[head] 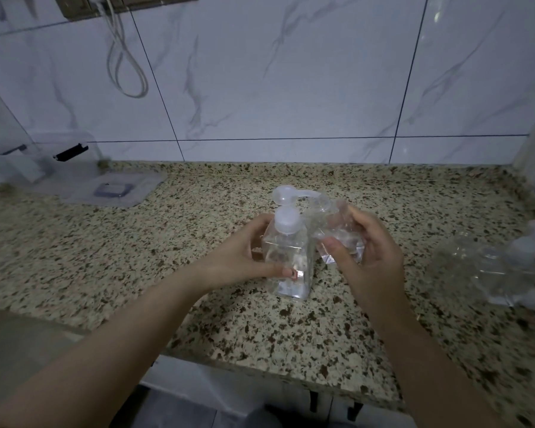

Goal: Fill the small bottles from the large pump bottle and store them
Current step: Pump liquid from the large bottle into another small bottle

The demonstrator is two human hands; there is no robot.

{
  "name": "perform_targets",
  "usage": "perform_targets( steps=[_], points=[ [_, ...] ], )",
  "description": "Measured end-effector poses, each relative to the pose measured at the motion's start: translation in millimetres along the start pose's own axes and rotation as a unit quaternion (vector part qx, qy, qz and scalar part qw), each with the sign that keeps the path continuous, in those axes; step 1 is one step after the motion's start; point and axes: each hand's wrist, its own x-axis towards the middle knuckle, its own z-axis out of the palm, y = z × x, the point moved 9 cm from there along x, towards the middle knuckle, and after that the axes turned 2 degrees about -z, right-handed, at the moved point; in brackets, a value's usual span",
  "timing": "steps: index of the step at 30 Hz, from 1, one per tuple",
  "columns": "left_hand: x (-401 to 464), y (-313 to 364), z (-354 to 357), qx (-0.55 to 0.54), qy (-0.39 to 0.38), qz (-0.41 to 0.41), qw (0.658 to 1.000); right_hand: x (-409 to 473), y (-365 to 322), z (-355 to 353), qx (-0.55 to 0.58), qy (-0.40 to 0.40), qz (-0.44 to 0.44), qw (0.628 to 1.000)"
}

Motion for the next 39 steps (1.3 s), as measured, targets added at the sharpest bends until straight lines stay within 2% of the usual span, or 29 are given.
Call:
perform_targets(
  steps=[6,11,15,17,21,23,25,27,31,39],
  points=[
    [-1,5,1,0.019,0.038,0.013,0.999,1,-3,-1,-0.011,-0.005,-0.005,1.000],
    [0,4,0,0.023,0.038,0.014,0.999,0,1,-1,-0.031,-0.007,0.001,1.000],
    [0,3,-7,0.027,-0.009,0.005,1.000,1,2,0,-0.030,-0.011,0.004,0.999],
    [5,25,-24,0.010,0.022,0.038,0.999,1,3,-1,-0.035,-0.009,0.000,0.999],
    [25,96,-65,-0.060,0.146,0.092,0.983,0,4,-2,-0.046,-0.002,-0.009,0.999],
    [39,122,-69,-0.014,0.167,0.060,0.984,0,5,-2,-0.049,-0.001,-0.010,0.999],
    [56,137,-54,0.079,0.127,0.016,0.989,1,5,-2,-0.052,0.000,-0.011,0.999],
    [74,138,-34,0.157,0.086,-0.017,0.984,1,5,-2,-0.052,-0.003,-0.007,0.999],
    [95,121,-14,0.239,0.078,-0.069,0.965,1,1,-1,-0.053,-0.003,-0.007,0.999],
    [97,117,-16,0.275,0.090,-0.096,0.952,1,1,-2,-0.066,-0.006,-0.013,0.998]
  ],
)
